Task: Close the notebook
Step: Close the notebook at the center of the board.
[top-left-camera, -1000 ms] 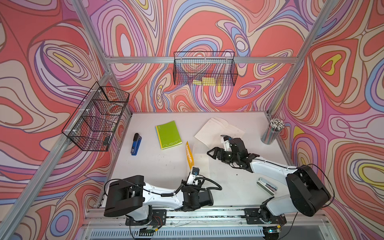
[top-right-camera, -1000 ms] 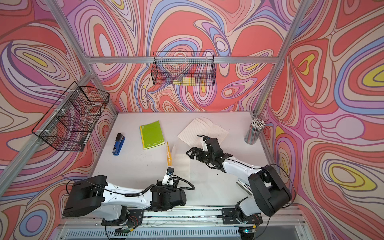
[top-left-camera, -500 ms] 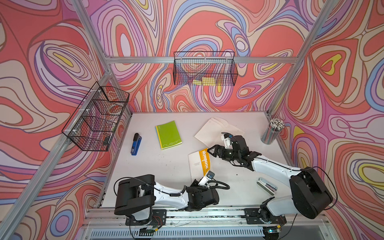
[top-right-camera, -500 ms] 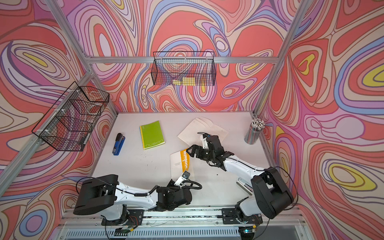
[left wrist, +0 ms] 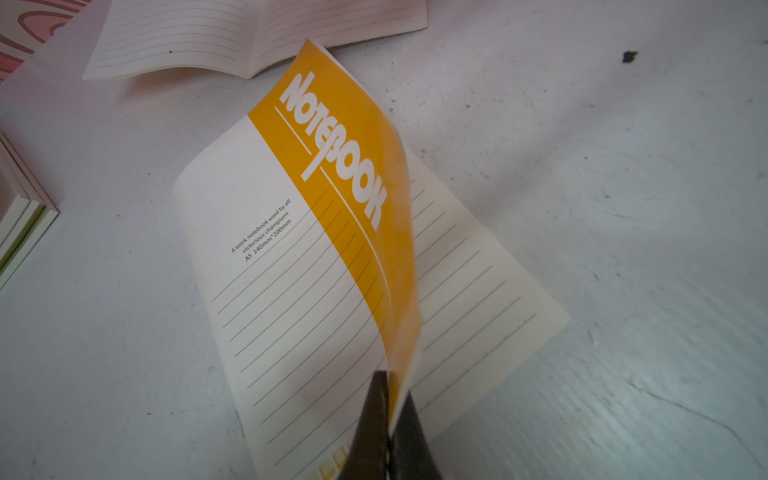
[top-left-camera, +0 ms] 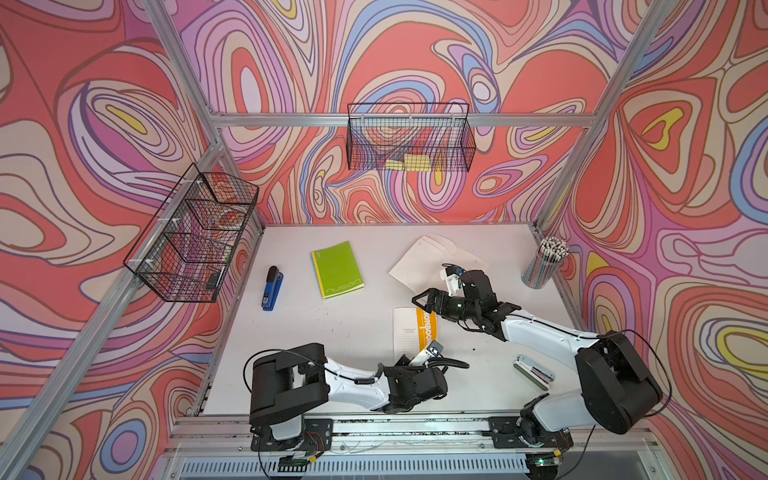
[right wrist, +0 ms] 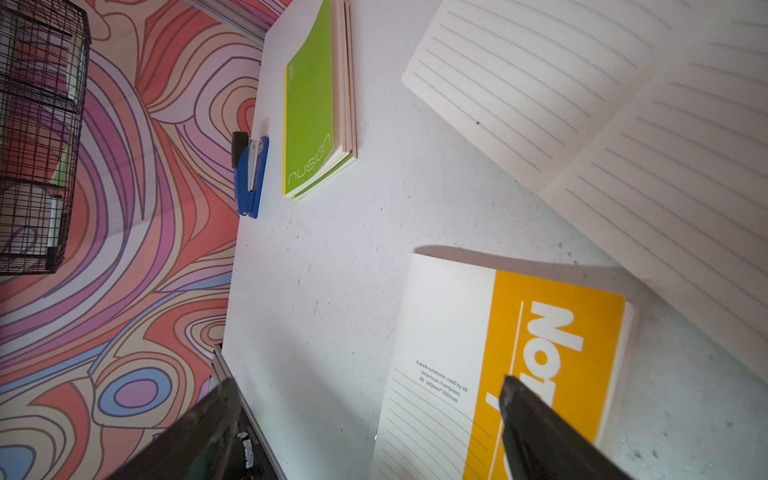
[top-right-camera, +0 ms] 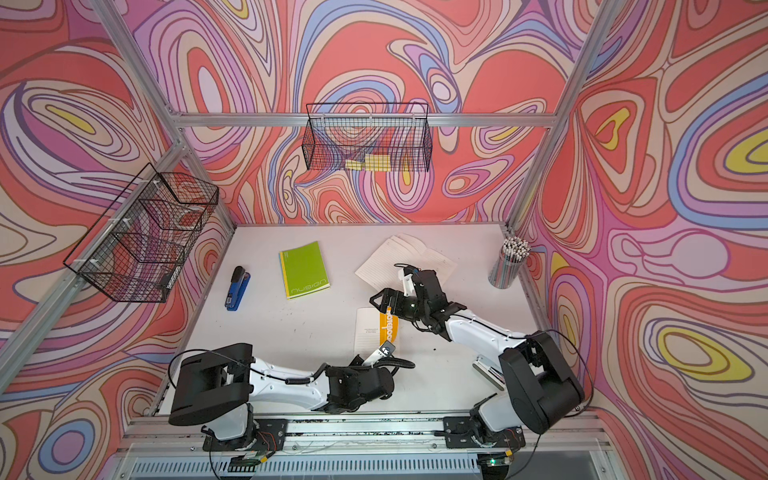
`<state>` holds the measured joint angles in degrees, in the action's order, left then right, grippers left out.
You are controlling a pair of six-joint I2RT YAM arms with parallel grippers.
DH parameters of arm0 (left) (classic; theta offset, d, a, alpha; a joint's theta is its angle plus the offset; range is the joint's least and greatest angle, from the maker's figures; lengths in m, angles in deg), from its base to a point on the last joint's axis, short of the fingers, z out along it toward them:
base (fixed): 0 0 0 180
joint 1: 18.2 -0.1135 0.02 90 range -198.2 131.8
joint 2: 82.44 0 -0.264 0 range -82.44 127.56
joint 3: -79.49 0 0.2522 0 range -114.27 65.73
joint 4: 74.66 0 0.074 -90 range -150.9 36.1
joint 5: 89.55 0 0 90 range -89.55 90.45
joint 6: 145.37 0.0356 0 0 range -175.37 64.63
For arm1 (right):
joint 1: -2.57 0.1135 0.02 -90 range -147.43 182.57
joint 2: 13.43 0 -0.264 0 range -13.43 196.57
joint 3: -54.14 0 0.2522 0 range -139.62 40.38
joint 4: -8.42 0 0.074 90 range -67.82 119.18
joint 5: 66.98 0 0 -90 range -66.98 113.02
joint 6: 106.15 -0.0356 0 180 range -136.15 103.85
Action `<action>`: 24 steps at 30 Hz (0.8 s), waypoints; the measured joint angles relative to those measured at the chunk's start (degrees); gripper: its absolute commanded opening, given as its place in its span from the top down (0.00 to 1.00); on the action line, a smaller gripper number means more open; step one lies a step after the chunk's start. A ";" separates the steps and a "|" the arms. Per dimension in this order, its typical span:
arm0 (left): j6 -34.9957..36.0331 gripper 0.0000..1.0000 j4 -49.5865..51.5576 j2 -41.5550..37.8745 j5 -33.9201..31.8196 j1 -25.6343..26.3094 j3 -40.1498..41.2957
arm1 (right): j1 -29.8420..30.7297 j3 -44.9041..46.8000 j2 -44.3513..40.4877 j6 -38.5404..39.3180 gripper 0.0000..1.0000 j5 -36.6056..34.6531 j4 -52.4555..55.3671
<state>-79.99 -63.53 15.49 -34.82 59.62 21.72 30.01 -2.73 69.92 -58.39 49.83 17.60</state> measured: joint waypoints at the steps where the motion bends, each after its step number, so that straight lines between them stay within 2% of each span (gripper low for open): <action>1: 0.00 1.00 0.00 0.11 0.17 0.00 0.00 | 0.00 0.07 0.17 -0.13 0.02 0.07 -0.33; 19: -0.07 1.00 0.42 0.37 0.55 -0.26 -0.07 | -0.02 7.04 6.36 -2.45 0.02 1.16 -7.28; 24: -0.63 0.73 1.29 0.35 0.33 -0.26 -0.20 | -0.02 7.17 7.61 -2.45 0.02 1.18 -8.46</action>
<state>-80.62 -62.24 15.84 -34.49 59.36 21.52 29.99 4.44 77.53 -60.84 51.01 9.14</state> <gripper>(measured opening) 0.155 0.984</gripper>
